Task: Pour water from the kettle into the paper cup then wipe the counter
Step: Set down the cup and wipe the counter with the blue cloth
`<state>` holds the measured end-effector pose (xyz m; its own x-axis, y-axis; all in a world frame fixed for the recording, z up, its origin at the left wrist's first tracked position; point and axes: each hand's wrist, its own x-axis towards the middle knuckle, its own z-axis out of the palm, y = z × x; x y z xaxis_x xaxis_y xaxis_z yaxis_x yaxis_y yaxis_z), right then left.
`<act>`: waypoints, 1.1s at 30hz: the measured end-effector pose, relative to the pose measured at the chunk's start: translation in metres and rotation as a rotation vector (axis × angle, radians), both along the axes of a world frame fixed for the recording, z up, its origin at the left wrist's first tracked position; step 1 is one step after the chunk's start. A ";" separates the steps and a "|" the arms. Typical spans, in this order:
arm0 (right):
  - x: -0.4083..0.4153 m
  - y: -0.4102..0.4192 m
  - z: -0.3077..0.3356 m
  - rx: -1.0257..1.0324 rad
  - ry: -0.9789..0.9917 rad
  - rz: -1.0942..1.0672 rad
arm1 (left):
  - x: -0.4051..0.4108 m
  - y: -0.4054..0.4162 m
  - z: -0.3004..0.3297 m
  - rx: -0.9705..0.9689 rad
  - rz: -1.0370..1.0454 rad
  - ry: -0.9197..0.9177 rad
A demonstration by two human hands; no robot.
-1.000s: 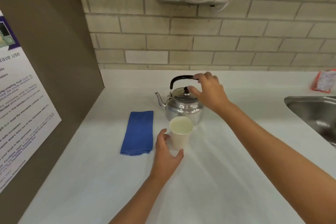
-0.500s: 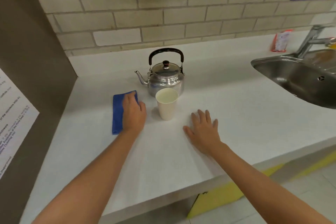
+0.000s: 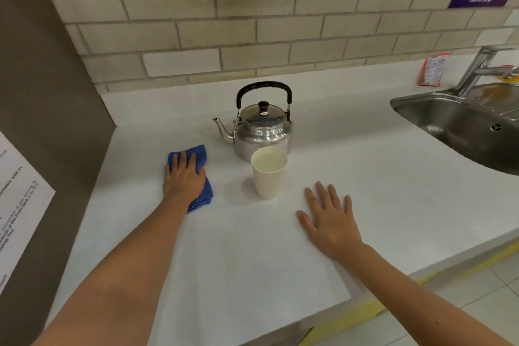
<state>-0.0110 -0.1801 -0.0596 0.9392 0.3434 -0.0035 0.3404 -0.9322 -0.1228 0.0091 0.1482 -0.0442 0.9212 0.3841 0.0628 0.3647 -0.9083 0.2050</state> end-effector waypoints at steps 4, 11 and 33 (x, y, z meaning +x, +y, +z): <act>0.000 0.002 -0.003 0.004 -0.013 -0.005 | 0.012 0.005 0.003 -0.038 0.125 0.092; -0.001 0.001 0.001 -0.035 -0.016 0.000 | -0.007 -0.040 -0.011 0.030 -0.177 0.023; -0.001 0.004 0.003 -0.053 -0.001 -0.001 | -0.041 -0.012 -0.008 -0.046 -0.238 0.065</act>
<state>-0.0122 -0.1765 -0.0567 0.9396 0.3416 -0.0204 0.3393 -0.9378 -0.0728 -0.0323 0.1366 -0.0521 0.9876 0.1565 -0.0124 0.1551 -0.9604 0.2314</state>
